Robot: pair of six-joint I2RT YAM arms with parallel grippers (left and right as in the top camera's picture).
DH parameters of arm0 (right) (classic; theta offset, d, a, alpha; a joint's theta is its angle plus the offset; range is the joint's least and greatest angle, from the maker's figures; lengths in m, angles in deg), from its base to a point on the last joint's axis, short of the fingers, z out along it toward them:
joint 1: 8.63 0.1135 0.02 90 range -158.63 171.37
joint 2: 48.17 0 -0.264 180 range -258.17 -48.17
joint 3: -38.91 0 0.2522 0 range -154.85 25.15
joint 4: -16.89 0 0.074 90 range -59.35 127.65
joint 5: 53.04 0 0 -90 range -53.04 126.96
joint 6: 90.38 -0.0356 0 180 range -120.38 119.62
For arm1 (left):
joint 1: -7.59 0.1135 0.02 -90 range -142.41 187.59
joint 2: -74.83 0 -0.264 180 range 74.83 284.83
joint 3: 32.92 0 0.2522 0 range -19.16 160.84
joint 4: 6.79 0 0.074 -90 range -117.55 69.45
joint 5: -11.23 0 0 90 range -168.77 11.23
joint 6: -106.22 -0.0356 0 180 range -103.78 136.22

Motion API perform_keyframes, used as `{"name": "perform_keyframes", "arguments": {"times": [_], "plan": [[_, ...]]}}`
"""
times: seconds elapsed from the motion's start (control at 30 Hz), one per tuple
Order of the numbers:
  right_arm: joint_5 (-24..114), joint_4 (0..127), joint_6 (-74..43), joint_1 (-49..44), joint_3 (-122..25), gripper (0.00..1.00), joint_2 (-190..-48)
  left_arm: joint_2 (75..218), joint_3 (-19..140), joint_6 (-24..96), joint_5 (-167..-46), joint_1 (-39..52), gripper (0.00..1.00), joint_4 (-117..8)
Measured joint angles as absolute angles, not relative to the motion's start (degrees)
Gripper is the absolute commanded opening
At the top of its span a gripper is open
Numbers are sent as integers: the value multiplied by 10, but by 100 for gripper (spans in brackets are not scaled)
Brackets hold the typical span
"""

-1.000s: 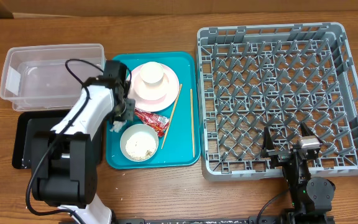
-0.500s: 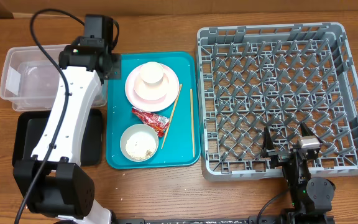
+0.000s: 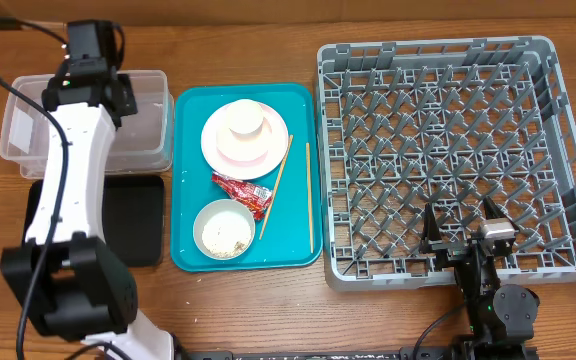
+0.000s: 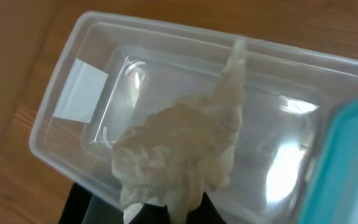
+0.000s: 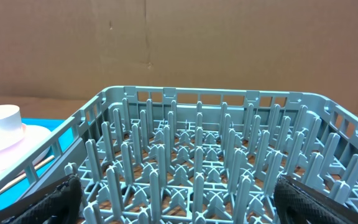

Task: Sort waste into correct bins and load items into the dishwasher
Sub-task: 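Carry the tissue with the left gripper and drop it in the clear bin, then reach the left gripper to the red wrapper and grasp it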

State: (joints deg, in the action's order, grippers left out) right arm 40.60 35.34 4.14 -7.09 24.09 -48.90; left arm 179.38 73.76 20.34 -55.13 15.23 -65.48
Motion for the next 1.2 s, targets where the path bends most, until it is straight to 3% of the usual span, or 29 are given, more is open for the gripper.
{"name": "perform_keyframes", "arguments": {"times": [0.1,0.13,0.17,0.2,0.23,0.47,0.57,0.63,0.73,0.9,1.0,1.2], "plan": [[406,354,41,-71,241,100,-489,1830,737,204,-551,169,14,-637],[406,354,41,-71,241,100,-489,1844,737,204,-552,174,49,-631],[406,354,42,-71,241,100,-489,1862,733,205,-552,180,74,-625],[406,354,42,-71,241,100,-489,1870,730,205,-552,183,88,-625],[406,354,41,-71,241,100,-489,1876,726,205,-552,185,94,-622],[406,354,41,-71,241,100,-489,1873,725,206,-552,185,91,-617],[406,354,41,-71,241,100,-489,1842,726,210,-570,175,81,-644],[406,354,41,-71,241,100,-489,1809,728,226,-599,163,60,-681],[406,354,41,-71,241,100,-489,1753,732,260,-665,142,46,-737],[406,354,41,-71,241,100,-489,1700,745,303,-814,99,40,-870],[406,353,42,-71,241,100,-489,1709,735,313,-846,76,41,-914],[406,354,41,-71,241,100,-489,1717,653,343,-870,24,44,-886]]}}
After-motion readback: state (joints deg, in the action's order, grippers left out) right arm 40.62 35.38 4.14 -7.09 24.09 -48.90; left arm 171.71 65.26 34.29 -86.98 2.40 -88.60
